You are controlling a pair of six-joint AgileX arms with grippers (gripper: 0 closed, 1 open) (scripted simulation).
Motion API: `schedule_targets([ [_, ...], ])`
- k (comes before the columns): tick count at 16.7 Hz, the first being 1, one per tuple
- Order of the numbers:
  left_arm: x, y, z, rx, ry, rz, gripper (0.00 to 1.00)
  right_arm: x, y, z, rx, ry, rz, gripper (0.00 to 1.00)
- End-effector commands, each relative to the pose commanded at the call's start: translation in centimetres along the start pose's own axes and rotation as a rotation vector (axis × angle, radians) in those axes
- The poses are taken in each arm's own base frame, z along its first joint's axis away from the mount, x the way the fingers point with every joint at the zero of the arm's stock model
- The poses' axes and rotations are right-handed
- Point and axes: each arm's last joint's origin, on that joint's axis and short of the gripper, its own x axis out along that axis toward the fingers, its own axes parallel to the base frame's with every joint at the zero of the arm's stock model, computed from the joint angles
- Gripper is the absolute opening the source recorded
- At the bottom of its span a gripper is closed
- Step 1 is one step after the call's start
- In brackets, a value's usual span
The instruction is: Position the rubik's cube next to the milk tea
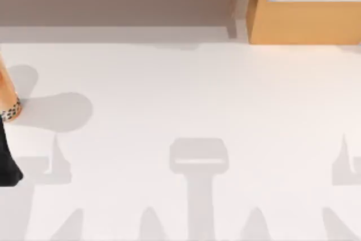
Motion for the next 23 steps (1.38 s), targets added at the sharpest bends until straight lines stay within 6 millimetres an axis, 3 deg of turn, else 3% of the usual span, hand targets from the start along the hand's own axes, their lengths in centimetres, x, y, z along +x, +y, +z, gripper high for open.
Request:
schedule_targets([
  [3,0.0,0.0,0.3,0.000,-0.002,-0.001,1.00,0.0,0.0,0.0,0.000,0.000,0.000,1.00],
  [5,0.1,0.0,1.8,0.001,-0.010,-0.005,1.00,0.0,0.0,0.0,0.000,0.000,0.000,1.00],
  [7,0.4,0.1,4.4,0.002,-0.020,-0.008,1.00,0.0,0.0,0.0,0.000,0.000,0.000,1.00],
  [10,2.0,0.3,9.9,0.004,-0.033,-0.011,1.00,0.0,0.0,0.0,0.000,0.000,0.000,1.00],
  [13,6.1,0.8,15.7,0.004,-0.024,-0.014,1.00,0.0,0.0,0.0,0.000,0.000,0.000,1.00],
  [16,12.1,1.7,19.8,0.002,-0.004,-0.016,1.00,0.0,0.0,0.0,0.000,0.000,0.000,1.00],
  [19,18.1,2.7,21.8,0.000,0.008,-0.018,1.00,0.0,0.0,0.0,0.000,0.000,0.000,1.00],
  [23,24.6,4.1,22.6,-0.001,0.007,-0.019,1.00,0.0,0.0,0.0,0.000,0.000,0.000,1.00],
])
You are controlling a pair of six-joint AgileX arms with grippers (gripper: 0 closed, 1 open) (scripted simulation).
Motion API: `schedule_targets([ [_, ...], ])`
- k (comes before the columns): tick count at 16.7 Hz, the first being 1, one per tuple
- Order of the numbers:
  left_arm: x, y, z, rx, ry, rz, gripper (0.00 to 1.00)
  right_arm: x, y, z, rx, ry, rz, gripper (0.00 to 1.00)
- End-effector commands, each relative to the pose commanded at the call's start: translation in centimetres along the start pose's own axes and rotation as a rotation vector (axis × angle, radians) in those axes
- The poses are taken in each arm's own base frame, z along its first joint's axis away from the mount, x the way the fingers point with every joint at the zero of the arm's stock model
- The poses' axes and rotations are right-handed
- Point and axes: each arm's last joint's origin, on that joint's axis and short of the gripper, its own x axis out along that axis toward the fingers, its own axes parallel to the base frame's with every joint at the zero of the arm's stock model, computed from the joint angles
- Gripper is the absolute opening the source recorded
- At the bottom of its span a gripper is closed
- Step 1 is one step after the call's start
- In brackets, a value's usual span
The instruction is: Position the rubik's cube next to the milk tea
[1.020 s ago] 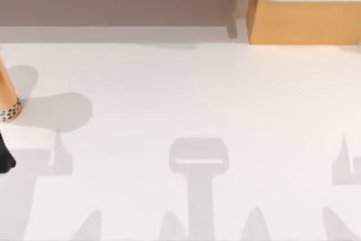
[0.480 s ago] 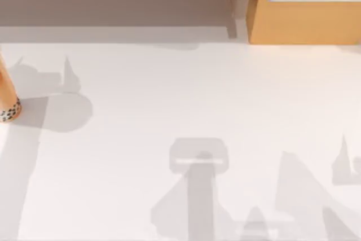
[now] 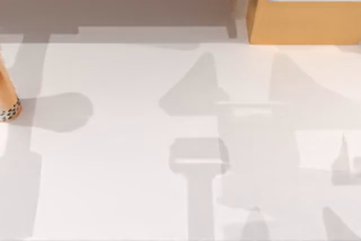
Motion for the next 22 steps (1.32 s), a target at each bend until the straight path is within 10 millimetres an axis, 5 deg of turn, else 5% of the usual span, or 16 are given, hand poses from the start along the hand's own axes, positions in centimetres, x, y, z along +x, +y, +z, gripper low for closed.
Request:
schedule_targets([
  [3,2.6,0.7,0.0,0.000,-0.006,-0.001,1.00,0.0,0.0,0.0,0.000,0.000,0.000,1.00],
  [11,3.3,0.7,0.0,0.000,-0.004,-0.002,1.00,0.0,0.0,0.0,0.000,0.000,0.000,1.00],
  [18,8.4,0.8,0.2,0.001,-0.008,-0.001,1.00,0.0,0.0,0.0,0.000,0.000,0.000,1.00],
  [22,9.0,0.8,0.0,0.000,-0.007,-0.001,1.00,0.0,0.0,0.0,0.000,0.000,0.000,1.00],
])
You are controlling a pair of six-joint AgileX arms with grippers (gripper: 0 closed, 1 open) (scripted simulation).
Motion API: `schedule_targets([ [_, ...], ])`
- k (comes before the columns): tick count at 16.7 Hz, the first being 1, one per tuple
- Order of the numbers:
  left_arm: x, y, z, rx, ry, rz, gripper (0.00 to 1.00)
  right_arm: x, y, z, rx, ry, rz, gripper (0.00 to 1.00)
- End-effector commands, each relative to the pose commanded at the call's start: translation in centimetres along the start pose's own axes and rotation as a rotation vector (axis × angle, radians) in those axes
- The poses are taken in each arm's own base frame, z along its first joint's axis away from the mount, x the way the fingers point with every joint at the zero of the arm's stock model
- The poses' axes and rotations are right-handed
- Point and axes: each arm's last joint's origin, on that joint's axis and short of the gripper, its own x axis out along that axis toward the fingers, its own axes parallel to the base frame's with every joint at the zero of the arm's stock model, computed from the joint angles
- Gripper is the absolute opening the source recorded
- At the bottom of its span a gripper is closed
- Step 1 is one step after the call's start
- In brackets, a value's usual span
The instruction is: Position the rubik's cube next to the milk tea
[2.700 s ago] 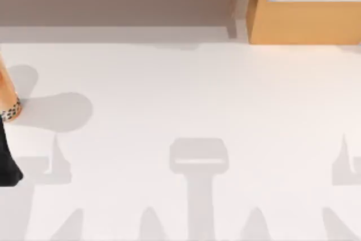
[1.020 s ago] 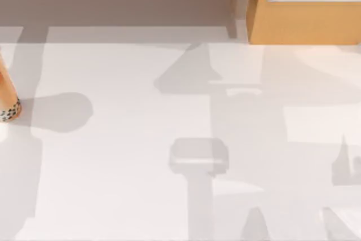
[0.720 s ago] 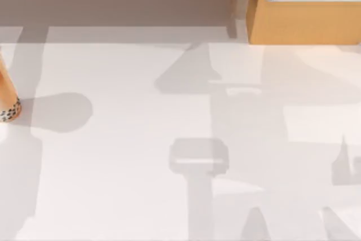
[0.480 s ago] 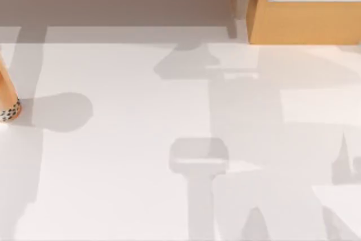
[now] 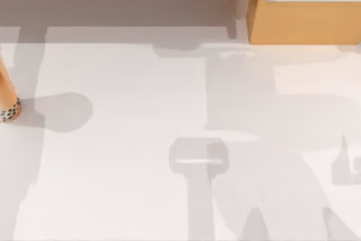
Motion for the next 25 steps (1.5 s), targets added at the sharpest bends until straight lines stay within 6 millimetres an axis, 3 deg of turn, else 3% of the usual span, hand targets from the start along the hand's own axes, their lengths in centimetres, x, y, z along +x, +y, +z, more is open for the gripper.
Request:
schedule_targets([
  [1,0.00,0.00,0.00,0.000,0.000,0.000,1.00,0.00,0.00,0.00,0.000,0.000,0.000,1.00],
  [14,0.00,0.00,0.00,0.000,0.000,0.000,0.02,0.00,0.00,0.00,0.000,0.000,0.000,1.00],
  [25,-0.08,0.11,0.38,0.002,-0.004,0.003,0.00,0.00,0.00,0.00,0.000,0.000,0.000,1.00],
])
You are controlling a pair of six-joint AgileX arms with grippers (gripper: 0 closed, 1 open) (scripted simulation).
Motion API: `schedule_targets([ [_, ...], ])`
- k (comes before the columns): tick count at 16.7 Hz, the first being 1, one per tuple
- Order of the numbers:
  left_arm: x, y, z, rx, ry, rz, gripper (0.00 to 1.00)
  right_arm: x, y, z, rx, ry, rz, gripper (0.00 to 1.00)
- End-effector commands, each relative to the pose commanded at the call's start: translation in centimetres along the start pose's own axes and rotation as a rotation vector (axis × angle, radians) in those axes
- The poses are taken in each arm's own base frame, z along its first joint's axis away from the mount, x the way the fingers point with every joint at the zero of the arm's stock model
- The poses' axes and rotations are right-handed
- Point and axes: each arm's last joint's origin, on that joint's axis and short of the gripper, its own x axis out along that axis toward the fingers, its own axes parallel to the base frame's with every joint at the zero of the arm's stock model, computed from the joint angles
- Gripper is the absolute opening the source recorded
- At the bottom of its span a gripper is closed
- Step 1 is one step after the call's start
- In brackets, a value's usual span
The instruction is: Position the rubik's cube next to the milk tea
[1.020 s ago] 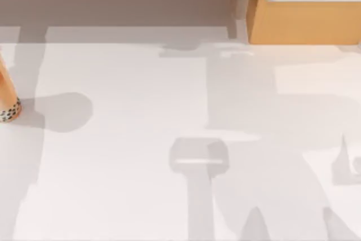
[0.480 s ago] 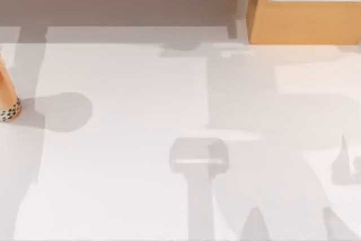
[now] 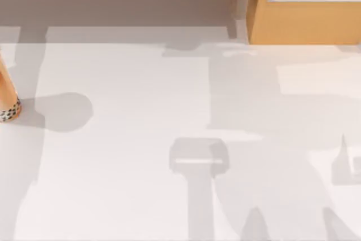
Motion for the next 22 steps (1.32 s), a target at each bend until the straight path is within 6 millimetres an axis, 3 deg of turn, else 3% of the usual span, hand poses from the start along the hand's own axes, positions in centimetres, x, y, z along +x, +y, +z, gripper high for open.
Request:
schedule_targets([
  [8,-0.1,0.0,0.8,0.002,0.000,0.001,0.00,0.0,0.0,0.0,0.000,0.000,0.000,1.00],
  [10,-0.9,0.7,2.3,0.034,-0.020,0.017,0.00,0.0,0.0,0.0,0.000,0.000,0.000,1.00],
  [13,-3.2,3.1,5.8,0.149,-0.033,0.072,0.00,0.0,0.0,0.0,0.000,0.000,0.000,1.00],
  [16,-5.7,6.2,7.8,0.279,0.048,0.144,0.00,0.0,0.0,0.0,0.000,0.000,0.000,1.00],
  [19,-7.7,9.8,7.7,0.362,0.231,0.215,0.00,0.0,0.0,0.0,0.000,0.000,0.000,1.00],
  [22,-8.5,13.4,5.2,0.359,0.495,0.252,0.00,0.0,0.0,0.0,0.000,0.000,0.000,1.00],
])
